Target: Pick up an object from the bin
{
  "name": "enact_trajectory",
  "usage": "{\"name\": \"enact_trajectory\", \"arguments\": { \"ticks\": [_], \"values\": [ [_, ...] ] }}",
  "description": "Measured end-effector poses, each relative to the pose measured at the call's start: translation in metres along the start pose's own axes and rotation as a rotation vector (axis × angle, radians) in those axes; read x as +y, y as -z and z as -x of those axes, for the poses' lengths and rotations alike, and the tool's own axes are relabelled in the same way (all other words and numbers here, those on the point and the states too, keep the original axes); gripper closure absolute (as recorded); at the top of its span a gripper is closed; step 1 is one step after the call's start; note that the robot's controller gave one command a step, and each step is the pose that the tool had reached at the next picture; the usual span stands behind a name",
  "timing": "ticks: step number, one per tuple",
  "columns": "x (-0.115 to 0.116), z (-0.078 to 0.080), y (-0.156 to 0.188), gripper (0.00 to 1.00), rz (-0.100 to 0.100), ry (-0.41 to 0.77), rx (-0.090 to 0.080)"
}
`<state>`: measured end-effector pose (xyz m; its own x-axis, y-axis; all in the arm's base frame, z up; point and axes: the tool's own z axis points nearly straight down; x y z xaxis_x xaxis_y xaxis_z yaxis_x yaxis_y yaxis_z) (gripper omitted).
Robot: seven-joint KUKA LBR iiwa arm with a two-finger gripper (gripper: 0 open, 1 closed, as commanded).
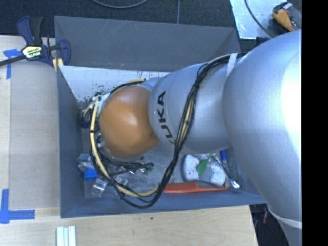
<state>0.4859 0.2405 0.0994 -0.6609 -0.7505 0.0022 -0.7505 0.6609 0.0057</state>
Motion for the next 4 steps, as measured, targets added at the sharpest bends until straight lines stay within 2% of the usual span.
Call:
{"name": "enact_trajectory", "arguments": {
  "ticks": [1,2,3,4],
  "values": [
    [-0.034,0.030,-0.023,0.00,-0.011,0.222,-0.003],
    [-0.013,0.019,-0.028,1.00,-0.004,0.474,-0.009],
    [-0.013,0.019,-0.027,1.00,-0.004,0.474,-0.009],
    [-0.012,0.017,-0.009,1.00,-0.001,0.472,-0.007]
  ]
}}
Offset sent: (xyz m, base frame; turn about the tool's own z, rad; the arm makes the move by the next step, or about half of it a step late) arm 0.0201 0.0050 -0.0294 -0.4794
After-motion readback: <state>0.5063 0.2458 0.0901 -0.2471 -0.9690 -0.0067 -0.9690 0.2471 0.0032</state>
